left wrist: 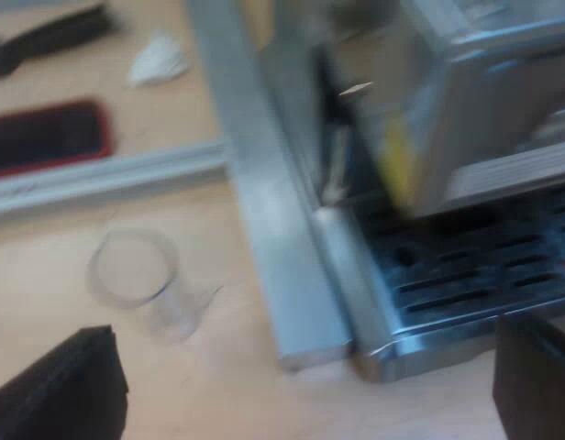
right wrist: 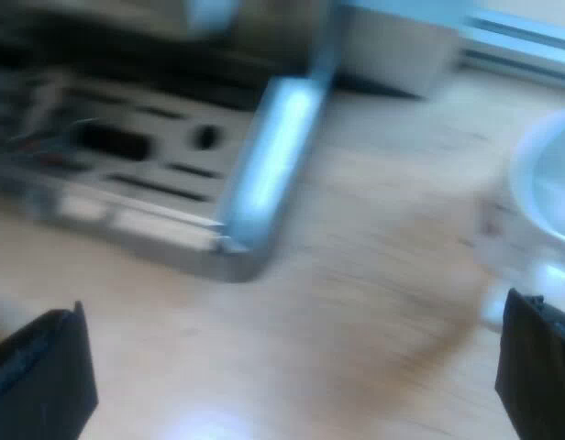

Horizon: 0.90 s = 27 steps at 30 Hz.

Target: Grind coffee beans and then tamp

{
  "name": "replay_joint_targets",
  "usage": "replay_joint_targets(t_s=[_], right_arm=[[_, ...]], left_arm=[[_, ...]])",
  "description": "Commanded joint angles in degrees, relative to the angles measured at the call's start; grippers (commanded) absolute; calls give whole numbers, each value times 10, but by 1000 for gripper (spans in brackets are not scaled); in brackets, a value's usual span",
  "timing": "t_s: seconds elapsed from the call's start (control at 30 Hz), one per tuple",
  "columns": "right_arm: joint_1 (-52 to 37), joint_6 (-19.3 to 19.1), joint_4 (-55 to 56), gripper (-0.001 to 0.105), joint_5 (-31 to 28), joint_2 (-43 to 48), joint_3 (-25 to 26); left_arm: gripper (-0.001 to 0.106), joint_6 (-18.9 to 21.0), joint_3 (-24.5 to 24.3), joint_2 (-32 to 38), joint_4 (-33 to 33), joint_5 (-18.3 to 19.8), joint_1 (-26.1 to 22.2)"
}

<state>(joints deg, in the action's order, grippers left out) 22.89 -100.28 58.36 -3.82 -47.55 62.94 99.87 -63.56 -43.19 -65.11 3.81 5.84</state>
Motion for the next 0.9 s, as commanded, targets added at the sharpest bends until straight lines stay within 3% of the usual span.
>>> replay_joint_targets(t_s=[0.03, 0.23, 0.47, 0.57, 0.73, 0.9], right_arm=[[-82, -11, 11, 90, 26, 19, -1], [-209, -50, 11, 90, 92, 68, -20], [-257, -73, 12, 90, 89, 145, -25], [-254, -105, 25, 90, 92, 189, -25], [-246, -106, 56, 90, 92, 268, -25], [-246, -104, 89, 90, 92, 331, -25]], left_arm=[[83, 3, -4, 0, -9, -2, -17], [83, 1, -4, 15, -16, -7, -17], [83, 1, 10, 52, -25, -19, -17], [83, 1, 34, 88, -24, -25, -17], [83, 1, 88, 181, -23, -66, -17], [83, 1, 134, 276, -24, -69, -17]])
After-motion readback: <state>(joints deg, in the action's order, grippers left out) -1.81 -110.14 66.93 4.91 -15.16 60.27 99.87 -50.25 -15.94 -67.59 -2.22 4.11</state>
